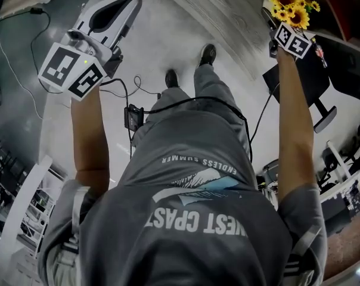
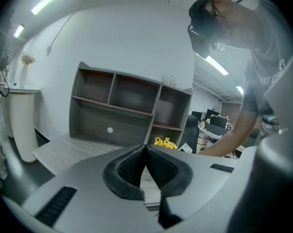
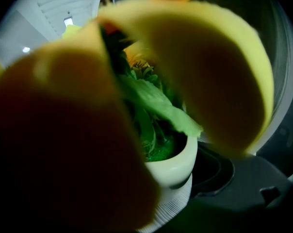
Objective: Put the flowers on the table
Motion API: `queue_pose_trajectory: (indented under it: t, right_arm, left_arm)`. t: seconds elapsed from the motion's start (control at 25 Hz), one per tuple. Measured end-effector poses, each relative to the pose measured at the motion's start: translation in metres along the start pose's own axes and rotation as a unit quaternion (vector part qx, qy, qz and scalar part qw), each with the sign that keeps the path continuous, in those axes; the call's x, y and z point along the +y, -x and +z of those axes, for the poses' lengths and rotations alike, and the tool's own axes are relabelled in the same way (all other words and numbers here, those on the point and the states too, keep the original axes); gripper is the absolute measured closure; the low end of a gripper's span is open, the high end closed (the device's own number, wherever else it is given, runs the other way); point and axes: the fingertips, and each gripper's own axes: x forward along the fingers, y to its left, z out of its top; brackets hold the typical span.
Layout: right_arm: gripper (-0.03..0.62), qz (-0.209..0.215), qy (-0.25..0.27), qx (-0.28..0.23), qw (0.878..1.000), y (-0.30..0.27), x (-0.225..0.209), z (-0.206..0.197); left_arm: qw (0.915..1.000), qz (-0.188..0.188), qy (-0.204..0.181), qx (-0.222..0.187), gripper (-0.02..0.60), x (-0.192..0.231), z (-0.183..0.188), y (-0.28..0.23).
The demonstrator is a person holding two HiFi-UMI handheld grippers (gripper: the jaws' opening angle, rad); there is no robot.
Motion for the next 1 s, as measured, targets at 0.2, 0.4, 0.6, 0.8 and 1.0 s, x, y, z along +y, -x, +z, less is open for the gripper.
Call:
queue_pose_trajectory:
  t: [0.2, 0.4, 0.6, 0.8, 1.0]
  right_arm:
    - [0.072, -0.008, 0.01, 0.014, 1.0, -0.006, -0.008, -0.01]
    - [0.072, -0.013, 0.036, 0.05, 0.998, -0.006, -0.013, -0.017]
    - [0.072, -0.025, 0.039, 0.093, 0.995, 0.0, -0.019, -0.027]
    - [0.072, -0.031, 0.02, 0.109, 0.993, 0.009, -0.023, -0.038]
    - [0.072, -0.034, -0.001, 0.083, 0.996, 0.035, -0.019, -0.026]
  left_arm:
    - [1.0, -0.003, 0.0, -0.001, 0.565, 0.001, -0.002, -0.001]
    - [1.0, -0.008, -0.003, -0.004, 0.565, -0.002, 0.0, 0.0]
    - [0.9998, -0.012, -0.007, -0.011, 0.565, -0.005, 0.005, 0.0]
    - [0.9996, -0.017, -0.011, -0.018, 0.565, -0.005, 0.005, 0.001]
    - [0.9992, -0.019, -0.018, -0.03, 0.565, -0.012, 0.013, 0.015]
